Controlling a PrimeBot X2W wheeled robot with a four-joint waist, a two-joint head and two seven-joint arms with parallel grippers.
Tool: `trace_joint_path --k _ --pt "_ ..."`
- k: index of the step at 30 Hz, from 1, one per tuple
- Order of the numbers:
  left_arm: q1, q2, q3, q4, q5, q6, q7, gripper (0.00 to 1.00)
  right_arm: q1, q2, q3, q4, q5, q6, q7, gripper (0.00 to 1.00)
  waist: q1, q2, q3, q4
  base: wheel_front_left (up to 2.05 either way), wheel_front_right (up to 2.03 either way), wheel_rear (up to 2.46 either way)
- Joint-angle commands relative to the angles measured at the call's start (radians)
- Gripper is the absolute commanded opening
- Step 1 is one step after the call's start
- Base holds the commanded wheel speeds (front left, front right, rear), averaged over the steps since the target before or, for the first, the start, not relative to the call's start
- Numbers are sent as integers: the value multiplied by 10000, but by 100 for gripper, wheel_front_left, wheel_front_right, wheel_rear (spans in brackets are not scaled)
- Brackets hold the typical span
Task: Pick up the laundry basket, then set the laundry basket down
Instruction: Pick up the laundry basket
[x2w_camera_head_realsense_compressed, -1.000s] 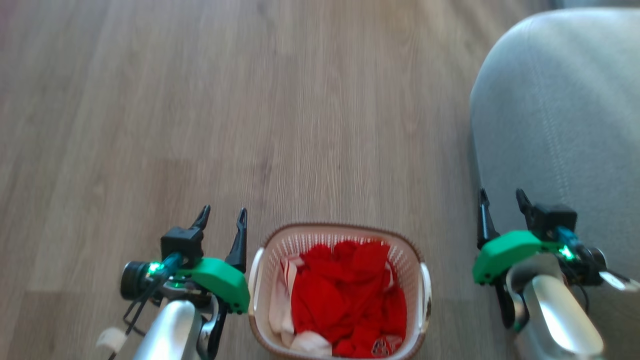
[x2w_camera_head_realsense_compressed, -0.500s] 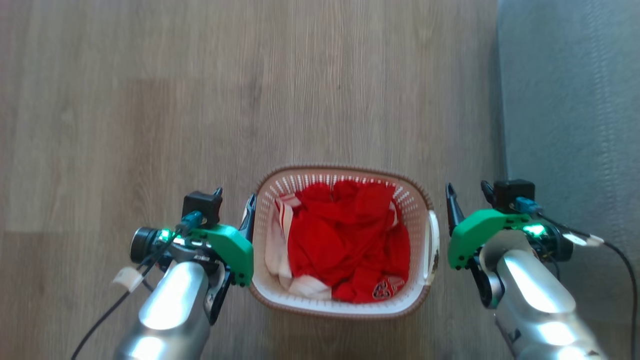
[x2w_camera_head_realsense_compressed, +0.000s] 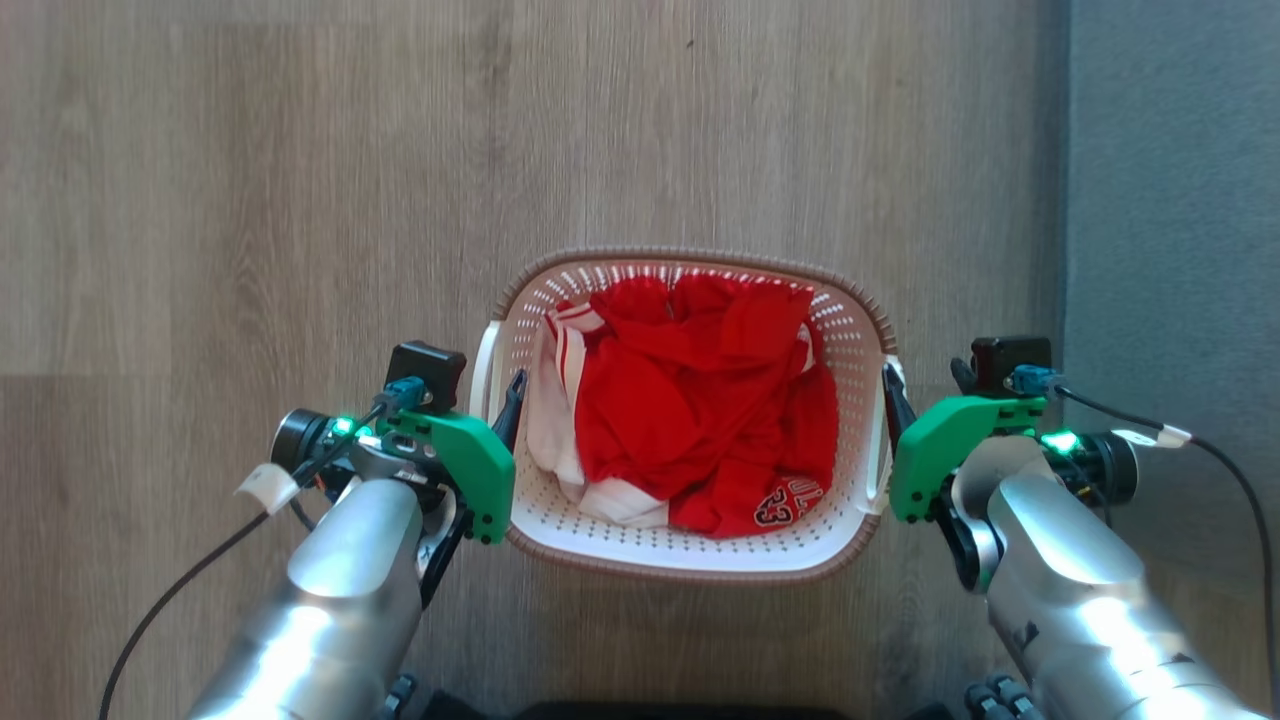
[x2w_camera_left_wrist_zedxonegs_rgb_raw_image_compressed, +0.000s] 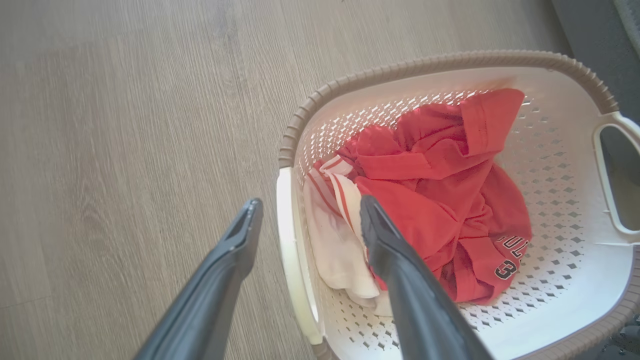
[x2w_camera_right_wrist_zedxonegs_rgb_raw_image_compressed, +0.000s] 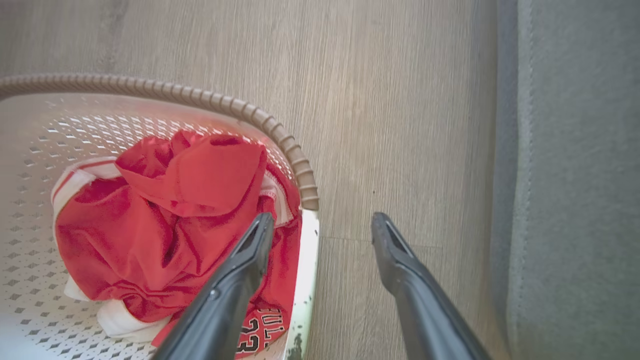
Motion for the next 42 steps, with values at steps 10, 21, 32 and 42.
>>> trace_joint_path --k 10,21,32,42 --pt "-680 187 -602 865 -932 -176 -53 100 -315 91 752 412 740 67 310 100 -3 0 941 -78 0 0 0" --pt "-1503 187 -1637 1494 -1837 -235 97 100 -896 91 1397 655 1415 67 933 100 -3 0 1763 -110 0 0 0" --pt "-1877 187 -2687 1569 -2707 -238 810 100 -1356 91 1903 1040 1701 67 1440 100 -3 0 2248 -8 0 0 0" --pt "-2237 187 -3617 1505 -3395 -239 1084 100 -1747 91 2123 1529 1791 67 1539 100 -3 0 2717 191 0 0 0"
